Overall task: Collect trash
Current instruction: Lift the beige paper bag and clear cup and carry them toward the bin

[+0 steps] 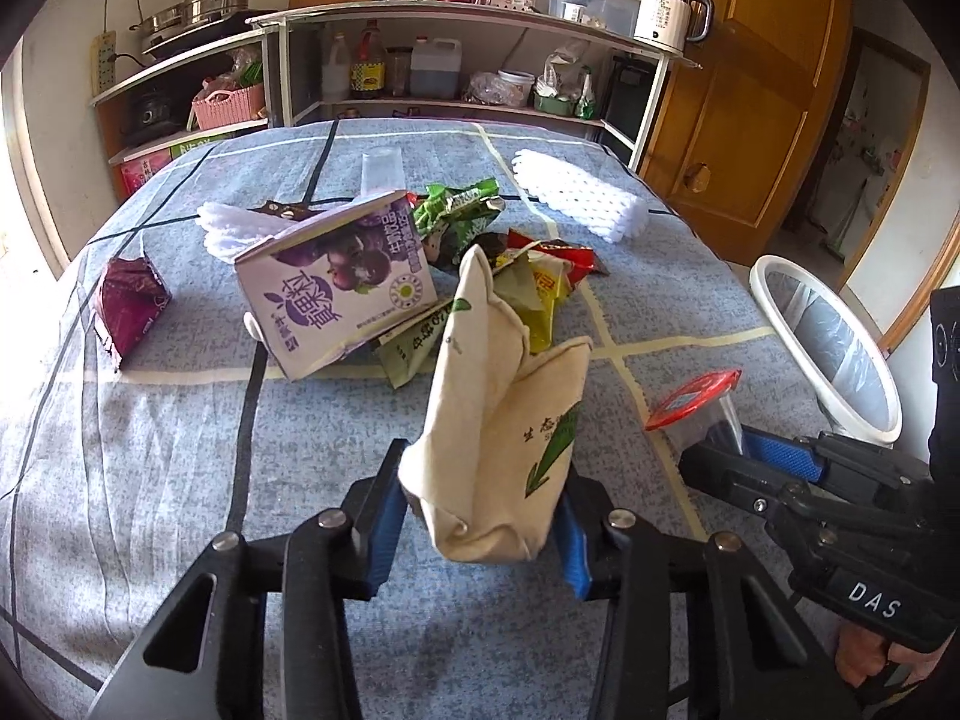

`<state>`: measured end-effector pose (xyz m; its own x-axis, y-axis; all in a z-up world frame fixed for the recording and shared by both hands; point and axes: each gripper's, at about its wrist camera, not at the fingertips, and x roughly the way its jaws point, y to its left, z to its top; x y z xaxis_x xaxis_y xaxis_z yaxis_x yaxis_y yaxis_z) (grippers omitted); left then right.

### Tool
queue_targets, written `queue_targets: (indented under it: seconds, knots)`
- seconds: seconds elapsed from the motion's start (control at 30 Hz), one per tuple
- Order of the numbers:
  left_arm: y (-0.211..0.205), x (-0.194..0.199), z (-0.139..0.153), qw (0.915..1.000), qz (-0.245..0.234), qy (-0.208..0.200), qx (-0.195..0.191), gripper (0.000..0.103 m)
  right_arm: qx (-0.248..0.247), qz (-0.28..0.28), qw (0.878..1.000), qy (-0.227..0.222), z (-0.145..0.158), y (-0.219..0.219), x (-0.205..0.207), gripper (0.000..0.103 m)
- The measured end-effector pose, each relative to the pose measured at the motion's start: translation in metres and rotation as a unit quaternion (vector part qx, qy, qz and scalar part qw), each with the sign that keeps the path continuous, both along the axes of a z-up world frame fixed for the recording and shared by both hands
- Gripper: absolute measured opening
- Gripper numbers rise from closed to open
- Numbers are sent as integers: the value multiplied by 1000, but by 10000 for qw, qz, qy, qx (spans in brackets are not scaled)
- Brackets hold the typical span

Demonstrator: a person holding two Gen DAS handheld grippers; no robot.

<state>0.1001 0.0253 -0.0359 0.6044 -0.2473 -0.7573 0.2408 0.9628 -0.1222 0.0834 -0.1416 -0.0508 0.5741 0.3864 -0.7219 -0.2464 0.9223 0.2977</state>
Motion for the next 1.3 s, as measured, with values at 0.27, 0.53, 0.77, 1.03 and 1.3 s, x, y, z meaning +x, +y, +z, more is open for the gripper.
queue_targets:
  seconds: [0.27,0.53,0.77,1.03,1.3]
  knots:
    - [-7,-7,8,9999,6,-157,-37,44,15,-90,9999,-82,2,-5,-4,28]
    - [-11,-12,16,9995,-58,-273,-112,43,64,-147,9997,-162,8,-10,-7,28]
    - [-7,2,0,9990,70,75,-441,65,66,-155,9998,-124,6,-12,-7,28]
    - [-10,8,0,9996,155,-32,-254,70,58,-192,9998,-69,2,-15,-5,28]
    - [-18,2,9,9998,77,-148,-118,44,74,-200,9997,-89,4,-16,-6,28]
